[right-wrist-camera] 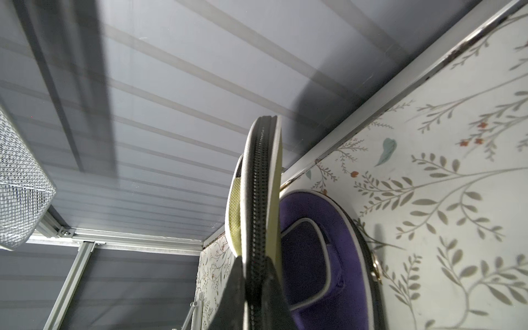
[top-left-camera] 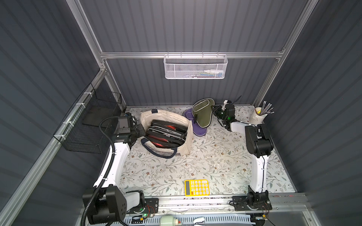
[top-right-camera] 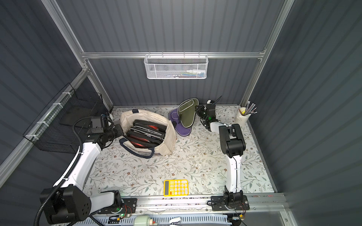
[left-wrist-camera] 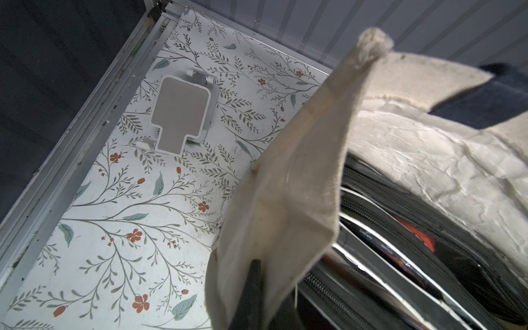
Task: Remove the ping pong set from the canvas bag
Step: Place the ping pong set at the ping pong set.
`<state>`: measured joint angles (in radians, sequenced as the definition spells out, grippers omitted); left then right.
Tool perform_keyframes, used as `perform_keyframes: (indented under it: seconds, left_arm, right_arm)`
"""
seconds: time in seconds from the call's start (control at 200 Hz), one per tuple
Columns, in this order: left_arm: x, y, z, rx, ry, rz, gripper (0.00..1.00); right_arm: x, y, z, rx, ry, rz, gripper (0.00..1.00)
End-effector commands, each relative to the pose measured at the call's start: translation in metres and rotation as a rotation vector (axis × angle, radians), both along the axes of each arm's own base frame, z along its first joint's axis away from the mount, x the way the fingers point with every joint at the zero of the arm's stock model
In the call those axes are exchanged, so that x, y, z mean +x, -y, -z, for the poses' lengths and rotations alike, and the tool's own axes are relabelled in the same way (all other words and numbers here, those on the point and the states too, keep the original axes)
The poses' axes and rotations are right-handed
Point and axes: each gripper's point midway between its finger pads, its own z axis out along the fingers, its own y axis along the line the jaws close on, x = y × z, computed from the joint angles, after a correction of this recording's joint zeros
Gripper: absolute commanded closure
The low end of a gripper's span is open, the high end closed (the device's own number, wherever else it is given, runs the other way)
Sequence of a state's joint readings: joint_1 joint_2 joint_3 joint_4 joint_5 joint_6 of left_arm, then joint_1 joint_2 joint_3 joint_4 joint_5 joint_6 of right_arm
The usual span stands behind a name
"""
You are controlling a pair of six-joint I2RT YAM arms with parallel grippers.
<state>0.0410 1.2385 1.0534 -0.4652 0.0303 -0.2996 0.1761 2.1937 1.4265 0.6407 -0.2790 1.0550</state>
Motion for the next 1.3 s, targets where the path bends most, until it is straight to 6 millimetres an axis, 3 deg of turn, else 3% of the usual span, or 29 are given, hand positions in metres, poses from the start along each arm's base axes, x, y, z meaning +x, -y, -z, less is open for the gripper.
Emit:
perform_keyframes:
  seconds: [0.0, 0.12, 0.23, 0.38, 0.66, 0.875, 1.291]
  left_arm:
    - [-0.006, -0.001, 0.007, 0.001, -0.025, 0.005, 1.0]
    - [-0.006, -0.001, 0.007, 0.0, -0.024, 0.004, 1.0]
    - [-0.006, -0.002, 0.007, 0.001, -0.023, 0.002, 1.0]
    - [-0.007, -0.002, 0.007, 0.002, -0.026, 0.003, 1.0]
    - [-0.006, -0.003, 0.007, 0.006, -0.024, -0.001, 1.0]
    - [-0.007, -0.003, 0.007, 0.008, -0.025, -0.001, 1.0]
    - [-0.006, -0.003, 0.006, 0.009, -0.022, -0.001, 1.0]
  right_arm:
    - [0.003, 0.011, -0.018, 0.005, 0.039, 0.046, 1.0]
    - [-0.001, 0.017, -0.005, -0.012, -0.009, 0.067, 1.0]
    - [-0.004, 0.022, 0.006, -0.02, -0.044, 0.082, 0.93]
    - [-0.007, 0.027, 0.015, -0.025, -0.075, 0.091, 0.72]
    - [-0.014, 0.038, 0.03, -0.034, -0.124, 0.107, 0.6]
    - [-0.018, 0.043, 0.038, -0.044, -0.152, 0.12, 0.58]
    - [-0.027, 0.059, 0.05, -0.064, -0.195, 0.166, 0.34]
